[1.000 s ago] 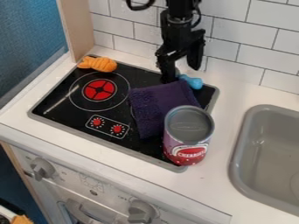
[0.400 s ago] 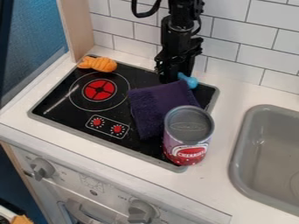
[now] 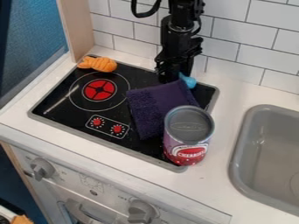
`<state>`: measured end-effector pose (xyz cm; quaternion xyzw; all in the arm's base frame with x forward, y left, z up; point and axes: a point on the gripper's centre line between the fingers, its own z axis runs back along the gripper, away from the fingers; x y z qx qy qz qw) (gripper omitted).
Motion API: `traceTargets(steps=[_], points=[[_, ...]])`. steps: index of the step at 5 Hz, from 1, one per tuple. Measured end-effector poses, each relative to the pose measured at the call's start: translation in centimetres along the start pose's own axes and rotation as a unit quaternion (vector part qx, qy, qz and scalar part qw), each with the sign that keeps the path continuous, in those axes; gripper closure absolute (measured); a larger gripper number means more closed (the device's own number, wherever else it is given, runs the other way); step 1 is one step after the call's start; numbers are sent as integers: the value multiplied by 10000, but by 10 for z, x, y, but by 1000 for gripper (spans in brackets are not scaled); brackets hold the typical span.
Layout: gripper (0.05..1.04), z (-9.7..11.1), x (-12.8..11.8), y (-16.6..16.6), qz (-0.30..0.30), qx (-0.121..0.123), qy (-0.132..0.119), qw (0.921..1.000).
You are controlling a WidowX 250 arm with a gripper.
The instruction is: Move the blue spoon to the bottom left of the stove
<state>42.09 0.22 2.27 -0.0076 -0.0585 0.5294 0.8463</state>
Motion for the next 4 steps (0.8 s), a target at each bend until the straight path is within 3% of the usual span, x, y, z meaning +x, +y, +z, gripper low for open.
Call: traceTargets(steps=[1, 2, 3, 4], points=[[755, 3, 3, 1, 101, -5, -108, 9999], [755, 42, 10, 0, 227, -481, -312, 9981], [755, 68, 19, 17, 304, -601, -673, 9955], [755, 77, 34, 40, 931, -560, -812, 9908]])
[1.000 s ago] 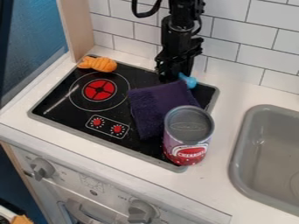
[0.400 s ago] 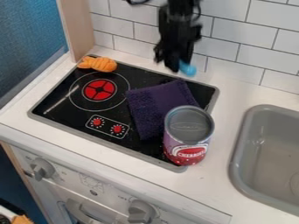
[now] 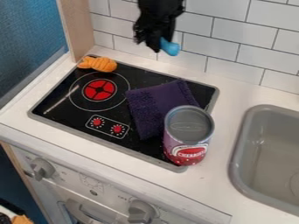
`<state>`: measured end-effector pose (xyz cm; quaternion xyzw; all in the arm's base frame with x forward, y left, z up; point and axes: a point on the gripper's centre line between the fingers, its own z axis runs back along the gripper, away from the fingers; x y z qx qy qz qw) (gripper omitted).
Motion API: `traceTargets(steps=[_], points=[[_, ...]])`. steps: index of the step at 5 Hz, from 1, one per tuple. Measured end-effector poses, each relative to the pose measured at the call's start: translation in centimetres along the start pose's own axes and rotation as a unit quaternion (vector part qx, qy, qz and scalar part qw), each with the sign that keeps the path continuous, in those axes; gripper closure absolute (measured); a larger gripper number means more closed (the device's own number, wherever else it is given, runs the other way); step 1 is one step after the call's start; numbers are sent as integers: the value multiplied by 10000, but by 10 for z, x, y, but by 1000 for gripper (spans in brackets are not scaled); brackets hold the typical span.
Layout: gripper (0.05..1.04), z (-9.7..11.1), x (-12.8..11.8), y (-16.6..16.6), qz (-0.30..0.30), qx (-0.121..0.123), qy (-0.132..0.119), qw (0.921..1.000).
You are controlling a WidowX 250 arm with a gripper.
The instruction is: Move the blue spoon to the bottom left of the stove
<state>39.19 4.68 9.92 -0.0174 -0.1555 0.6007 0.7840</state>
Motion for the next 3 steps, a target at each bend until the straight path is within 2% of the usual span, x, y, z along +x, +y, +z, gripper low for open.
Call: traceTargets(steps=[1, 2, 3], points=[[755, -11, 42, 34, 1297, 323, 63, 9910], [755, -19, 82, 64, 2676, 291, 174, 9629], [755, -35, 85, 94, 3846, 488, 231, 9215]])
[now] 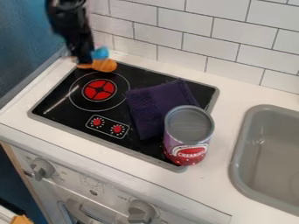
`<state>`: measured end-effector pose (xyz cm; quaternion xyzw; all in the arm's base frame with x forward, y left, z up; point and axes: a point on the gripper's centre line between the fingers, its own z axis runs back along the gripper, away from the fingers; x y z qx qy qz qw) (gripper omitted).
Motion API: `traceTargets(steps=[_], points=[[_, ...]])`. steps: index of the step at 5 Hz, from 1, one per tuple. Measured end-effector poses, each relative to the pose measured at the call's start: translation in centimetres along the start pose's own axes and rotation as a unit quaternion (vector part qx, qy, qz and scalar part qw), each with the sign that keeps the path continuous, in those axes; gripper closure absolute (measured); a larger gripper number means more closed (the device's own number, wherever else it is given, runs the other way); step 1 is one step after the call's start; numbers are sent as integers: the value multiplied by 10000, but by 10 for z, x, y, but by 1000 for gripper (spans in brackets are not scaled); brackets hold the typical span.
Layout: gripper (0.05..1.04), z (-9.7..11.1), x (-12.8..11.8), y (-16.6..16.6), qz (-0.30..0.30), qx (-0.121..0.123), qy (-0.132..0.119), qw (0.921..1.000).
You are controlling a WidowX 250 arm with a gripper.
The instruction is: Move the blue spoon to the bottom left of the stove
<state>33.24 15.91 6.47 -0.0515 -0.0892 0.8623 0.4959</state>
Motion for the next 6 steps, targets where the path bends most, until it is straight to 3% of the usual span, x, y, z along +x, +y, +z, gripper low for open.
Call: traceTargets(steps=[1, 2, 3, 4, 5, 6], points=[[755, 6, 26, 21, 1295, -160, -56, 9914], [755, 3, 38, 30, 2517, -138, -503, 9664], [755, -8, 35, 43, 3498, 68, -1083, 9305], [755, -23, 35, 42, 3834, 252, -1258, 9146], [755, -32, 35, 42, 3924, 443, -1368, 9085], [689, -36, 32, 41, 3932, 524, -1280, 9090]])
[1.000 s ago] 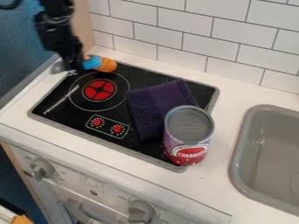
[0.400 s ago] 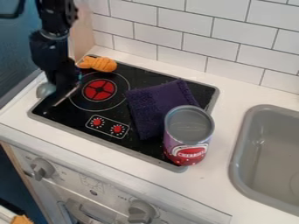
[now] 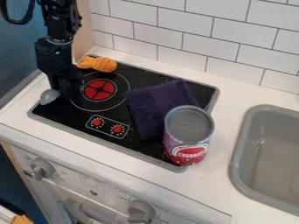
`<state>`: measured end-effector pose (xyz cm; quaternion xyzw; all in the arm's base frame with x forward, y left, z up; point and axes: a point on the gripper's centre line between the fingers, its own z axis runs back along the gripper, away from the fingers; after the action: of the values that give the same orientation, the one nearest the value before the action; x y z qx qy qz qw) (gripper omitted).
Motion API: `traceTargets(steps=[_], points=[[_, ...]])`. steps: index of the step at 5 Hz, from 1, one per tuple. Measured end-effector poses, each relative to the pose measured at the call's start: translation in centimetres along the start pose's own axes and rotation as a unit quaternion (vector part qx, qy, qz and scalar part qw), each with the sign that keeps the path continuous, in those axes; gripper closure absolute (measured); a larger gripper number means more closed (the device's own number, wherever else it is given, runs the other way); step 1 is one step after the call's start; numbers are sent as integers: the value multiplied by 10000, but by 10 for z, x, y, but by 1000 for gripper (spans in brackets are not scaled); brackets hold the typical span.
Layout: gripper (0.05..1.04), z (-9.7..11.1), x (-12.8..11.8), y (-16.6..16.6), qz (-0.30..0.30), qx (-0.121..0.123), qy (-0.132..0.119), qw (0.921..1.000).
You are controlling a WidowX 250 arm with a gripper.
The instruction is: Move the blue spoon to the bottom left of the stove
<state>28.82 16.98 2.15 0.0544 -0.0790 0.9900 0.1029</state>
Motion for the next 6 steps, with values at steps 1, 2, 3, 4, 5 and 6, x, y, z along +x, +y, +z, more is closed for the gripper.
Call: traceTargets(steps=[1, 2, 3, 4, 5, 6], points=[[390, -1, 1, -2, 115, 102, 91, 9998], [124, 1, 8, -1, 298, 178, 177, 9992], [80, 12, 7, -3, 208, 208, 347, 9990], [83, 44, 4, -10, 117, 59, 411, 9991], [83, 74, 3, -10, 288, -210, 633, 9974], [83, 75, 3, -10, 310, -223, 643, 9972]])
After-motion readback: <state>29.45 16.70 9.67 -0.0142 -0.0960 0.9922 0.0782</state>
